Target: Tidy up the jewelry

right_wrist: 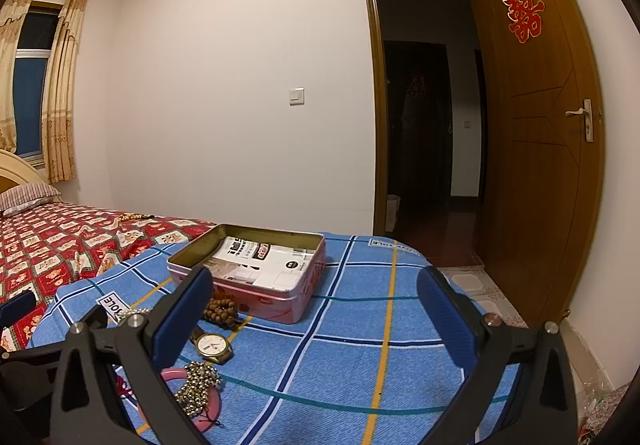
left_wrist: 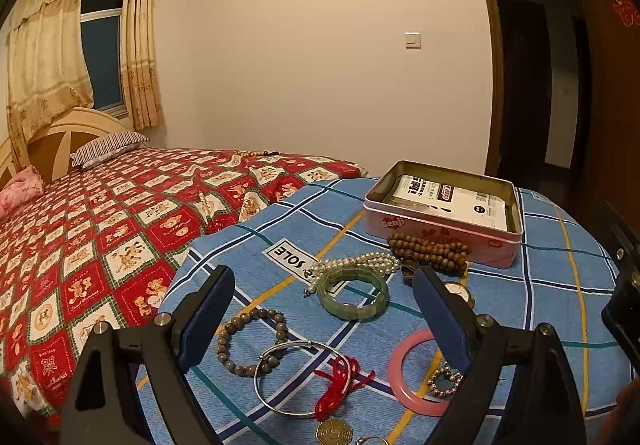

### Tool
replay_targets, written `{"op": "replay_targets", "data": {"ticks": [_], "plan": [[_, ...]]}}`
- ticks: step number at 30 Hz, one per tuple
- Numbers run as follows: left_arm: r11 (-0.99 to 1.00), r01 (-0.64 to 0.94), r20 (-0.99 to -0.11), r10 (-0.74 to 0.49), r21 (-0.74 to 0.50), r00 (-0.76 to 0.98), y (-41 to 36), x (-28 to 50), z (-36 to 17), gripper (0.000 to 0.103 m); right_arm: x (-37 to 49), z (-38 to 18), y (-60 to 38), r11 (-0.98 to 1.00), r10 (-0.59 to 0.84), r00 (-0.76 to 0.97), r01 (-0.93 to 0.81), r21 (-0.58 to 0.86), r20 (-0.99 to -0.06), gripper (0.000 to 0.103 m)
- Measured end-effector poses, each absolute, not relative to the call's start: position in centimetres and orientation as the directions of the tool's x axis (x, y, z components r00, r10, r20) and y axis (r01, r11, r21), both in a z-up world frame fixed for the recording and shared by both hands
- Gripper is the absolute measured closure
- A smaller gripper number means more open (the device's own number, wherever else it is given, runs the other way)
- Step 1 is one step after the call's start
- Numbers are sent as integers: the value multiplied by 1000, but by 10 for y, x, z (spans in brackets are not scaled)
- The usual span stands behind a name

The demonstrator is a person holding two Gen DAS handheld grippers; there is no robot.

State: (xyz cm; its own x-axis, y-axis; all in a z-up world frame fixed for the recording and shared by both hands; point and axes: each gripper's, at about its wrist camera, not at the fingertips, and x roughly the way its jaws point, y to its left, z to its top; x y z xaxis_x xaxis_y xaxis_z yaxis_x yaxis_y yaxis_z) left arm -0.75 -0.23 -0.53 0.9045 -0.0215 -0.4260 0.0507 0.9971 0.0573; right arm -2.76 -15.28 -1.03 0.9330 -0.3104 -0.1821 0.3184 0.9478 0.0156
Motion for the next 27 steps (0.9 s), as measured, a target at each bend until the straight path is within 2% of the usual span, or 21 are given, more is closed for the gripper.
{"op": "replay_targets", "data": {"ticks": [27], "plan": [[997,62,-401,-40,43,915,-1,-10,1,12,-28,-10,-152,947,-313,933,320,15,-179,0]]}}
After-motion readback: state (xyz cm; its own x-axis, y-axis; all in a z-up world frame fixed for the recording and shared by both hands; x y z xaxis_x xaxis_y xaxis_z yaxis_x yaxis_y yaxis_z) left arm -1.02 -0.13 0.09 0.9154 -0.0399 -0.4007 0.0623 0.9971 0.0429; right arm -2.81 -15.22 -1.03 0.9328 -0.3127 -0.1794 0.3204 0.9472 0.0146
